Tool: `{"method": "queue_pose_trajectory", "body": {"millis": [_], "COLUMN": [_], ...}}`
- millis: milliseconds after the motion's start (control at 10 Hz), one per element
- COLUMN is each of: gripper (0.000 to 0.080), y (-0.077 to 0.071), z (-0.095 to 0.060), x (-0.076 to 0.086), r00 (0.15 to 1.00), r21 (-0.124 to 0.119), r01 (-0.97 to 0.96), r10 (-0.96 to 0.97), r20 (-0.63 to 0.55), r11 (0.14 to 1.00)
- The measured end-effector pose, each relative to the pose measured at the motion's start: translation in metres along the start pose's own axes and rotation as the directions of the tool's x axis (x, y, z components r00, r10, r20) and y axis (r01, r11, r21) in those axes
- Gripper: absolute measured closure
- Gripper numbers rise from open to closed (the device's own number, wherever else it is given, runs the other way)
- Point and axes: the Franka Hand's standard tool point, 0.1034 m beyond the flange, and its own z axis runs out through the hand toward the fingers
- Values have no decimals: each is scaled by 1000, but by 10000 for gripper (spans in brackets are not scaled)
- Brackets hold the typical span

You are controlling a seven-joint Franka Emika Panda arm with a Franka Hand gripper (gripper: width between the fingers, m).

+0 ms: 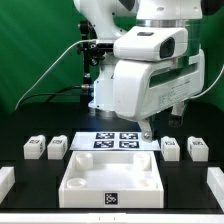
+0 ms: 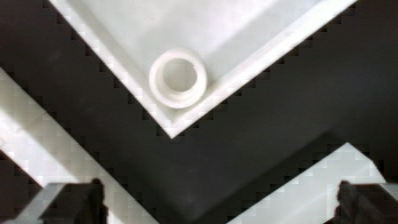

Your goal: Assemble one leg

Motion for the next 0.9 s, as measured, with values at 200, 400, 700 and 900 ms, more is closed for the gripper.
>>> {"method": "queue_pose_trajectory", "body": {"millis": [200,400,700,900], "gripper": [150,150,150,150], "y": [0,0,-2,-30], "z": [0,0,1,10], "x": [0,0,0,-22], "r00": [1000,1000,1000,993], "r21": [0,0,0,13], "r01": [0,0,30,115], "r10": [0,0,-30,-116], "r20": [0,0,0,14], "r11": [1000,1000,1000,993]}}
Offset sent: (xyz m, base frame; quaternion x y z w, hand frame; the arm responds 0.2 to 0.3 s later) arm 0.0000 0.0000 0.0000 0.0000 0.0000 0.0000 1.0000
